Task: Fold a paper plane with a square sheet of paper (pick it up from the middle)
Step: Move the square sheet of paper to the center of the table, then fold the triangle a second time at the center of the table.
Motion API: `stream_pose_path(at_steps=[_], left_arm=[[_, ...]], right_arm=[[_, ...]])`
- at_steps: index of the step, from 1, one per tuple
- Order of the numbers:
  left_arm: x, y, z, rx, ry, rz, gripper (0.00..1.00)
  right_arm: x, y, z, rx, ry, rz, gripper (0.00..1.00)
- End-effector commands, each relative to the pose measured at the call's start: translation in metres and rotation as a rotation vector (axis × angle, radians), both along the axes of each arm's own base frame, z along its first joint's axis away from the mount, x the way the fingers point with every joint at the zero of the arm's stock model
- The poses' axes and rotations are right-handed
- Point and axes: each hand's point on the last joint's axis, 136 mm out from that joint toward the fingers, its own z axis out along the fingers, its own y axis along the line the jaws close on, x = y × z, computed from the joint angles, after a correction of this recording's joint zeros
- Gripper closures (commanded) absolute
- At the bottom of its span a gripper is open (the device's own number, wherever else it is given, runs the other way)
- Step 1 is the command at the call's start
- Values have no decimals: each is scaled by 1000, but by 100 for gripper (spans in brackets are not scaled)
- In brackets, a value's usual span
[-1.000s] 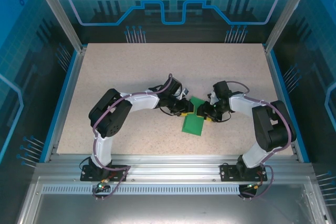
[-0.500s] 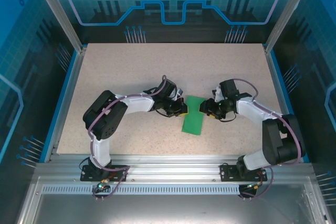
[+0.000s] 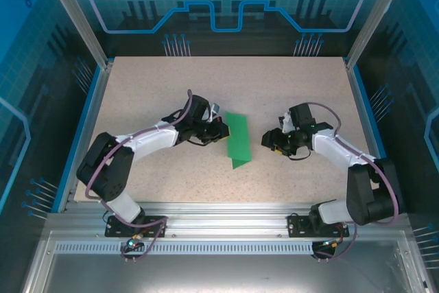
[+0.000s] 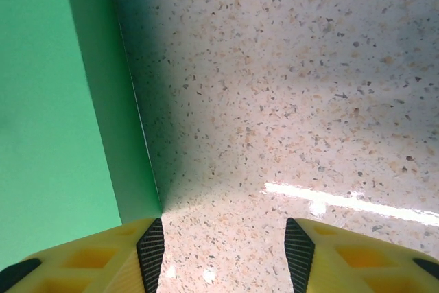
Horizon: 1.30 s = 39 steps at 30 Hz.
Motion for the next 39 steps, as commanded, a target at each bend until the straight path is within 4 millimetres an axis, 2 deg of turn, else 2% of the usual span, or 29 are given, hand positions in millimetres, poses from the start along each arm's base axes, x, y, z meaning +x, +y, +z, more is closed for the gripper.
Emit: stream_pose_path(at_steps=[1, 5, 8, 15, 19, 22, 24, 27, 30, 32, 34, 37, 39], left_arm=[[-6, 16, 25, 63, -51, 5, 100], [-11, 23, 39, 115, -63, -17, 100], [-11, 23, 32, 128, -40, -15, 100], [-6, 17, -4, 157, 47, 4, 100], [-9, 13, -32, 208, 99, 5, 100], [-9, 8, -42, 212, 114, 2, 100], [-9, 5, -45, 209, 117, 2, 100], [-8, 4, -46, 205, 117, 4, 100], [-7, 2, -45, 198, 116, -1, 100], [-7, 2, -45, 200, 115, -1, 100], [-7, 2, -46, 201, 117, -1, 100], [-8, 3, -45, 202, 119, -1, 100], [-8, 3, -45, 203, 121, 2, 100]], right_arm=[[-2, -1, 13, 21, -14, -4, 47], [-1, 0, 21, 33, -37, -2, 46], [0, 3, 30, 57, -75, 6, 44], [-1, 11, 42, 94, -177, 27, 32], [-3, 8, 43, 67, -195, 32, 15], [-4, 4, 50, 45, -241, 21, 4], [-4, -1, 57, 23, -280, 8, 0], [-2, -10, 68, -15, -346, -22, 0], [2, -11, 74, -15, -418, -12, 1], [6, -13, 66, -29, -422, -8, 1], [6, -21, 50, -63, -344, -45, 1], [0, -5, 37, 34, -262, 51, 3], [-1, 11, 31, 68, -273, 97, 12]])
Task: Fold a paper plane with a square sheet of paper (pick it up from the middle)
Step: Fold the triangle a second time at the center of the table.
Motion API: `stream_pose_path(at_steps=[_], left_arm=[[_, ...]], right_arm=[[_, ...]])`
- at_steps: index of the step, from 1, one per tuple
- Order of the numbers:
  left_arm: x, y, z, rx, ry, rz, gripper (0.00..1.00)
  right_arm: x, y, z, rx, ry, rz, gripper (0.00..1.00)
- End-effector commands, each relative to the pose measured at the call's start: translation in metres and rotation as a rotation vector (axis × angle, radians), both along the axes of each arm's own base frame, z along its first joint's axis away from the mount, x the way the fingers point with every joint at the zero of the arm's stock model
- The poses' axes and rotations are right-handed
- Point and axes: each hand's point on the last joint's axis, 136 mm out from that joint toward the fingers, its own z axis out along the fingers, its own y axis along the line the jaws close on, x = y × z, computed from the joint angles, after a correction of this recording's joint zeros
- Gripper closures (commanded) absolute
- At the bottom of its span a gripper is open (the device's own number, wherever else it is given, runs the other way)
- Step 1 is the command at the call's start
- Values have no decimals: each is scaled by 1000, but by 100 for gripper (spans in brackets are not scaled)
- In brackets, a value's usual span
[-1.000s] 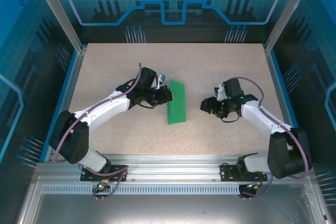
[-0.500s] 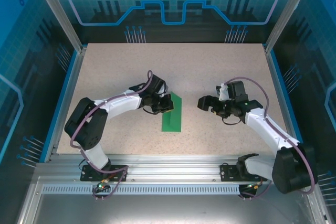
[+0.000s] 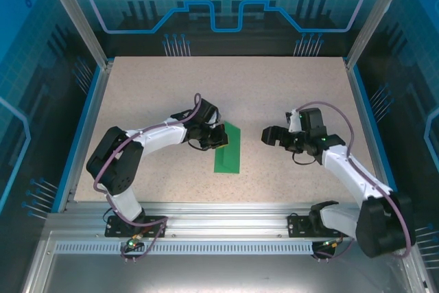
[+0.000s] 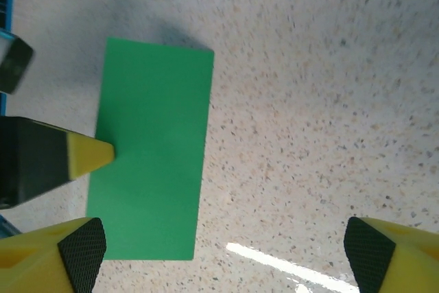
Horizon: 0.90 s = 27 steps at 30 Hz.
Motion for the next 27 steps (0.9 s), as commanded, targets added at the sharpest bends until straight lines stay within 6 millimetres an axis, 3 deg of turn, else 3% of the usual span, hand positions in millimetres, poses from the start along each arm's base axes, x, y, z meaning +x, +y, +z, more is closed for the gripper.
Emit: stream_pose_path(at_steps=[1, 7, 15, 23, 27], left_arm=[[4, -3, 3, -3, -1, 15, 100], [6, -6, 3, -10, 8, 18, 100], [7, -7, 4, -17, 14, 19, 100], [5, -7, 5, -18, 14, 16, 100], [4, -6, 4, -14, 14, 16, 100]], right_arm=[[-9, 30, -2, 42, -37, 132, 14], [-30, 82, -4, -176, -235, 340, 26], [-53, 135, -11, -357, -383, 454, 27], [-56, 157, -29, -572, -408, 483, 24], [-54, 160, -29, -597, -411, 479, 32]])
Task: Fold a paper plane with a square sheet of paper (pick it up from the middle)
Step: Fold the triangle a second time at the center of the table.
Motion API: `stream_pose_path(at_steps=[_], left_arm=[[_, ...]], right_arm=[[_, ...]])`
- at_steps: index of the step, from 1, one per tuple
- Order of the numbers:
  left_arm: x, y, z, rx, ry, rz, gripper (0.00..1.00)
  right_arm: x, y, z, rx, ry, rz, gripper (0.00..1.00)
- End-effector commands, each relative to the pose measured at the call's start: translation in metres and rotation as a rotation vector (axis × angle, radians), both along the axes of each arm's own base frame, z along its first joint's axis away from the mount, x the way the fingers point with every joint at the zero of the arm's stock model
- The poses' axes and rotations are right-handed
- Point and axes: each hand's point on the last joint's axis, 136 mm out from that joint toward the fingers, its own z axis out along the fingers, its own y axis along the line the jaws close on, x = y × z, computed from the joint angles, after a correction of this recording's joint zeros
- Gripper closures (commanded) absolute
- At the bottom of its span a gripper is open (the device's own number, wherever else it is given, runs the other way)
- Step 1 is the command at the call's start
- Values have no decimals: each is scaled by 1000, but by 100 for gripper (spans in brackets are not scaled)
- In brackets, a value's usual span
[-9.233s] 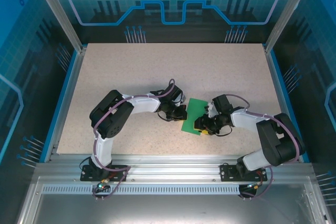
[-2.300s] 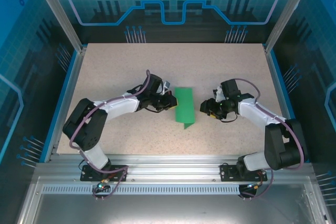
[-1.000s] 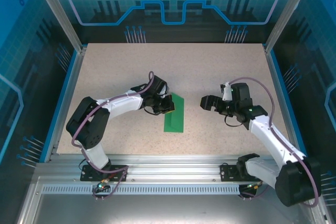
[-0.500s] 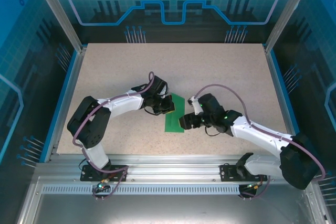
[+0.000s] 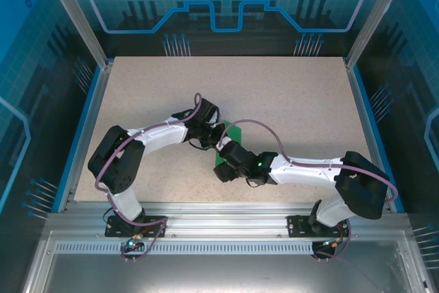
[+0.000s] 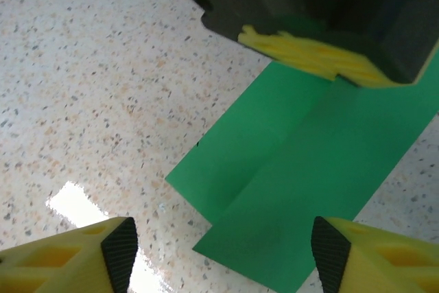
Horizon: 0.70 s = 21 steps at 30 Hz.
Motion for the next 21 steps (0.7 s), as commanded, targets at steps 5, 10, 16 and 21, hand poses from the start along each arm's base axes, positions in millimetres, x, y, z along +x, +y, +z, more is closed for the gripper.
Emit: stream_pose_path(at_steps=[5, 10, 16, 21], left_arm=[[2, -4, 6, -11, -4, -2, 100], [2, -4, 6, -7, -3, -5, 100], [2, -3, 6, -1, -3, -6, 100], [2, -3, 5, 1, -1, -7, 100]], right_arm=[[9, -7, 4, -79, -55, -52, 47], [8, -8, 7, -81, -51, -49, 56], [4, -9, 13, -70, -38, -41, 61], [-1, -9, 14, -60, -21, -24, 62]])
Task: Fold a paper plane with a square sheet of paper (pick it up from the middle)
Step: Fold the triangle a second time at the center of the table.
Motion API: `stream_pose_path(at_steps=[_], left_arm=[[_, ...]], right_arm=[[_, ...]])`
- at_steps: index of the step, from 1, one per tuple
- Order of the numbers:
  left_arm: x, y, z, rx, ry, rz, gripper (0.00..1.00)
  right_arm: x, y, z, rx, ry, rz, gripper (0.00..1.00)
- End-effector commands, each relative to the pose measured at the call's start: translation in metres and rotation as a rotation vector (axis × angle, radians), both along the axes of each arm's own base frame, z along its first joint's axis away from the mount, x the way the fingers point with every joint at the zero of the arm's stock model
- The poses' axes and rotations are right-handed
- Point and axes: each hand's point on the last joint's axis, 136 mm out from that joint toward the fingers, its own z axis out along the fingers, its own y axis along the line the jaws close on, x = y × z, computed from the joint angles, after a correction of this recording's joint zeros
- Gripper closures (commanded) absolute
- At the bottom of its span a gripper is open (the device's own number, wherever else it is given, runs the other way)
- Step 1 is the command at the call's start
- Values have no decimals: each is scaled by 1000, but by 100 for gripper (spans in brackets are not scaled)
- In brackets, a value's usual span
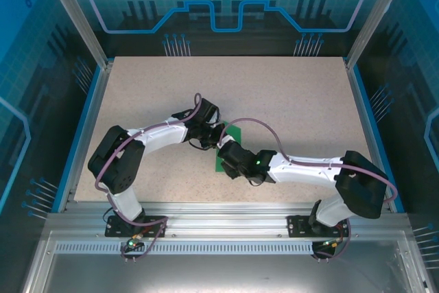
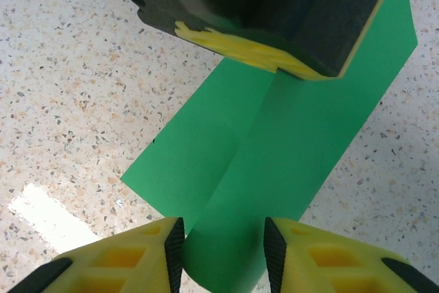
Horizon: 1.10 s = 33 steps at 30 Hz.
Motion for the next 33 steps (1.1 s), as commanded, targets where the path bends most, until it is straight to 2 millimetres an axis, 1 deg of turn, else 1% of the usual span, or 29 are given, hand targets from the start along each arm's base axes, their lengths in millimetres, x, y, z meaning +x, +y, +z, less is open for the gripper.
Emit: stream_pose_path(at_steps=[1, 8, 16, 17, 19, 20, 23, 25, 27, 30, 33], left_arm=[[2, -3, 5, 1, -1, -8, 100], [3, -5, 5, -3, 0, -10, 100], [3, -7, 3, -2, 2, -13, 100], [3, -6, 3, -1, 3, -12, 100], [3, -6, 4, -3, 0, -12, 100], [3, -6, 3, -2, 2, -12, 100], [2, -6, 3, -1, 5, -13, 100], [2, -6, 3, 0, 2, -13, 100], [2, -5, 3, 0, 1, -13, 100], [2, -5, 4, 2, -1, -12, 99], [2, -3, 5, 6, -5, -7, 95]], right_arm=[[-7, 7, 13, 29, 6, 24, 61], [-6, 8, 12, 25, 13, 19, 58], [-8, 7, 12, 25, 18, 16, 61], [-7, 6, 12, 25, 19, 14, 63], [-7, 6, 11, 29, 22, 11, 72], [-6, 6, 12, 32, 20, 8, 74], [-7, 8, 12, 44, 30, 10, 75], [-7, 9, 13, 56, 38, 8, 81], [-6, 9, 13, 70, 49, 7, 89], [-5, 9, 14, 82, 60, 2, 97], [-6, 9, 13, 113, 87, 13, 99]])
